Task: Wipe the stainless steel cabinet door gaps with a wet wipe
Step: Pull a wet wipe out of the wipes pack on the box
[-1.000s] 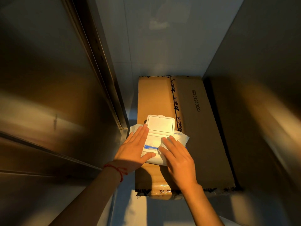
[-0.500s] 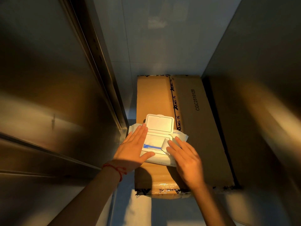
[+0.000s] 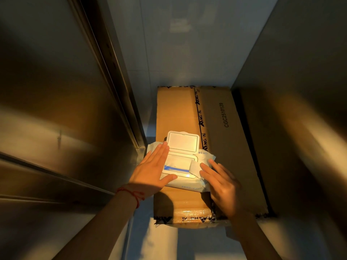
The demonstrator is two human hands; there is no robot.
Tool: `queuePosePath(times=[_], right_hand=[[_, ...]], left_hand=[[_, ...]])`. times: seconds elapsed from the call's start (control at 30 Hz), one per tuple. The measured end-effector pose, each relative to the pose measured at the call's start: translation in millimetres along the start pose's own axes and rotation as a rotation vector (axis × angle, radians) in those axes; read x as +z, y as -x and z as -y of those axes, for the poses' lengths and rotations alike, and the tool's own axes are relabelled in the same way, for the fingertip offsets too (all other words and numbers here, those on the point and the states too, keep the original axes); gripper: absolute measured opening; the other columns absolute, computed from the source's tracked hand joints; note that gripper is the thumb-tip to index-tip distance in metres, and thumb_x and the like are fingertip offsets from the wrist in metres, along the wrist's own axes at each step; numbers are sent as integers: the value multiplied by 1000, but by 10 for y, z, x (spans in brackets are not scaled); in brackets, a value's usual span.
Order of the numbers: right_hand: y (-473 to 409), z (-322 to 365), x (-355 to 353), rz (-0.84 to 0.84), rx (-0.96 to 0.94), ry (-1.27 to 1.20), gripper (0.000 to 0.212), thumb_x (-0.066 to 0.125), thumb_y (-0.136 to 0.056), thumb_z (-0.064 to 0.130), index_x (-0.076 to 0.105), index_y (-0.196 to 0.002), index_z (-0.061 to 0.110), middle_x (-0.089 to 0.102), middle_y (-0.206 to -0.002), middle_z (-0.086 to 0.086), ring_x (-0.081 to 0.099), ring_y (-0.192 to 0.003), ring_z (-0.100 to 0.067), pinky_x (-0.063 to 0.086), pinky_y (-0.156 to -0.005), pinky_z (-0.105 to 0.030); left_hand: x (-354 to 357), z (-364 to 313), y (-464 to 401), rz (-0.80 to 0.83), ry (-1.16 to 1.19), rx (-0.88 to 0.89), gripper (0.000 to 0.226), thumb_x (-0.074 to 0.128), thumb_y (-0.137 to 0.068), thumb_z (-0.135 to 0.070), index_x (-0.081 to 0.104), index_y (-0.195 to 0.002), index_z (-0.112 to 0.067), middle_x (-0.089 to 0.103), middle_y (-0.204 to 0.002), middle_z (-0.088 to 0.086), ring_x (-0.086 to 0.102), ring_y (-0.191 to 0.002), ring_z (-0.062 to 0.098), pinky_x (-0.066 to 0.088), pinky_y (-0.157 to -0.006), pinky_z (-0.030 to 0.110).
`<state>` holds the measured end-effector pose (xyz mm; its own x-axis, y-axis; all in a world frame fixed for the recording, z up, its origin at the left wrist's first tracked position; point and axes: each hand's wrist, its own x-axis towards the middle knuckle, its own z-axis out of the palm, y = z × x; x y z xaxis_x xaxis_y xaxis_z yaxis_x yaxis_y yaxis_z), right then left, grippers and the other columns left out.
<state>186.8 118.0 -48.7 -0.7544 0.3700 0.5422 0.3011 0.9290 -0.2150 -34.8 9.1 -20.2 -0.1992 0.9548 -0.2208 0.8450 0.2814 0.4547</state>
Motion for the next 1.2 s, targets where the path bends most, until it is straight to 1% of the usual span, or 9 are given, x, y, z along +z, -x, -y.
queuePosePath(times=[0.13,0.17,0.23,0.27,0.33,0.77,0.9,1.07,1.2], right_hand=[[-44,-25,-79,51,-54,20,36,46,-95,22,74,-94,-1,68,-112,-13,61,-109,-36,54,-84,-52],[-67,-40,-105,63,-82,33,35,47,-95,22,74,-93,0,69,-111,-14,62,-108,-35,54,-84,-51],[-110,-93,-148,72,-158,74,22,68,-82,17,74,-92,-1,69,-109,-15,64,-105,-35,56,-80,-50],[-138,-110,-181,80,-183,85,26,79,-73,15,74,-92,-1,69,-108,-15,64,-104,-34,56,-79,-50],[-169,-168,-232,120,-237,93,41,88,-59,18,75,-92,-2,69,-108,-16,65,-103,-33,56,-80,-48],[-374,-386,-373,263,-509,151,43,90,-57,22,77,-94,6,69,-110,-11,65,-105,-27,52,-86,-42],[-403,-476,-387,331,-587,217,48,89,-59,22,74,-103,11,67,-116,-8,62,-111,-24,45,-98,-39],[-443,-570,-410,438,-645,290,59,92,-55,23,71,-110,17,64,-123,-4,58,-117,-24,46,-96,-41],[-423,-595,-404,443,-649,300,59,91,-56,24,71,-111,18,64,-124,-4,58,-117,-24,33,-108,-43]], left_hand=[[3,4,3,-10,-16,8,85,44,-90,-56,-28,-131,-32,-27,-139,-19,-20,-128,-2,-9,-106,20],[5,8,1,-13,-22,11,86,43,-90,-57,-28,-131,-32,-28,-139,-18,-20,-128,-2,-10,-106,19],[12,18,-4,-20,-31,16,86,42,-90,-57,-28,-132,-31,-28,-140,-17,-20,-129,-3,-10,-107,19],[13,18,-3,-22,-32,16,86,42,-90,-57,-28,-132,-30,-28,-140,-18,-20,-130,-3,-10,-107,19],[15,16,-2,-21,-29,17,86,42,-90,-57,-27,-132,-30,-27,-140,-18,-21,-130,-2,-10,-107,20],[18,20,-1,-34,-24,17,87,45,-89,-57,-29,-129,-33,-31,-136,-22,-23,-126,-3,-7,-106,19],[16,19,0,-40,-14,21,86,45,-89,-57,-27,-130,-32,-28,-137,-21,-21,-128,-2,-8,-107,20],[15,11,-20,-33,-34,16,89,44,-89,-57,-21,-142,-26,-28,-141,-17,-20,-131,-1,-9,-109,21],[5,9,-23,-33,-41,12,90,44,-89,-57,-17,-146,-22,-28,-141,-16,-20,-130,-1,-8,-108,20]])
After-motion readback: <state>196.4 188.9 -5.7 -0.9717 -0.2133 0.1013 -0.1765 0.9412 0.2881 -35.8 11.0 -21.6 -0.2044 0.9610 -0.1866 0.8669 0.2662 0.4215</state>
